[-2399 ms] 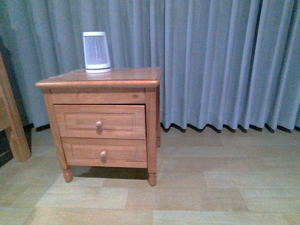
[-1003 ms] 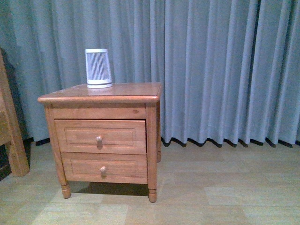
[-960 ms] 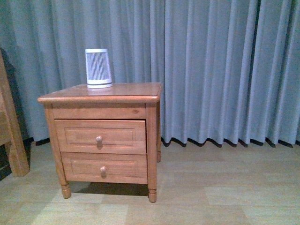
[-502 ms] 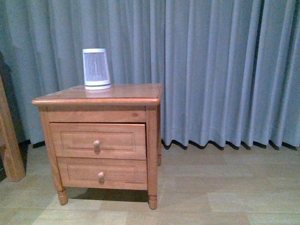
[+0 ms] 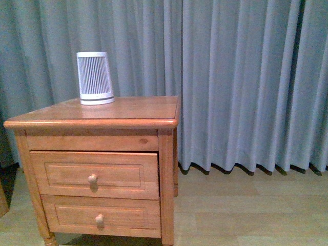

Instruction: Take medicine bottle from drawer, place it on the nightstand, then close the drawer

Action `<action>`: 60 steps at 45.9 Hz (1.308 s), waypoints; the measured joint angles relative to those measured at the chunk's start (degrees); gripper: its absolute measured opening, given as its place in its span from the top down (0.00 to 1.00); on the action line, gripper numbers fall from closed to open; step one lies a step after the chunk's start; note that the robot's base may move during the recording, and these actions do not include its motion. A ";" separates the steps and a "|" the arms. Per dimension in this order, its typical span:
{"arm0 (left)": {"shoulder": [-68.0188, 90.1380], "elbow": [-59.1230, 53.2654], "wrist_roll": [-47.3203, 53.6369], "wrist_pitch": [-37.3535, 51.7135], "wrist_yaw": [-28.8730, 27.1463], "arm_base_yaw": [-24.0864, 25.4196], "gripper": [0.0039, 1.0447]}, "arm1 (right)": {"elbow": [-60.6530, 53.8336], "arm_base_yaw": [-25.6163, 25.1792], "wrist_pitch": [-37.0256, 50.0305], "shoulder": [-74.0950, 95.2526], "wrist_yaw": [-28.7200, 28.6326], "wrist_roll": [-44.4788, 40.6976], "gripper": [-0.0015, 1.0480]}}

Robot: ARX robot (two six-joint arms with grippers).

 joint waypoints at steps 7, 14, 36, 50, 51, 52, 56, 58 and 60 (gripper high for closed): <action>0.00 0.00 0.00 0.00 0.04 0.00 0.06 | 0.00 0.00 0.00 0.00 0.00 0.00 0.07; 0.00 0.00 0.00 0.00 0.00 0.00 0.06 | 0.00 0.00 0.00 0.00 0.00 0.00 0.07; 40.89 8.07 -16.17 15.58 9.75 4.57 0.06 | 0.00 0.00 0.00 0.00 0.00 0.00 0.07; 84.13 24.17 -17.97 47.06 11.85 3.30 0.06 | 0.00 0.00 0.00 0.00 0.00 0.00 0.07; 85.99 25.05 -17.94 48.11 11.82 2.97 0.06 | 0.00 0.00 0.00 0.00 0.00 0.00 0.07; 87.73 25.83 -17.90 49.20 11.80 2.64 0.06 | 0.00 0.00 0.00 0.00 0.00 0.02 0.07; 94.05 28.70 -16.87 53.72 11.39 1.11 0.06 | 0.00 0.00 0.00 0.00 0.00 0.00 0.07; 96.96 29.86 -15.78 56.37 11.34 0.35 0.06 | 0.00 0.00 0.00 0.00 0.00 0.00 0.07; 99.71 31.02 -14.47 58.82 11.32 -0.35 0.06 | 0.00 0.00 0.00 0.00 0.00 0.00 0.07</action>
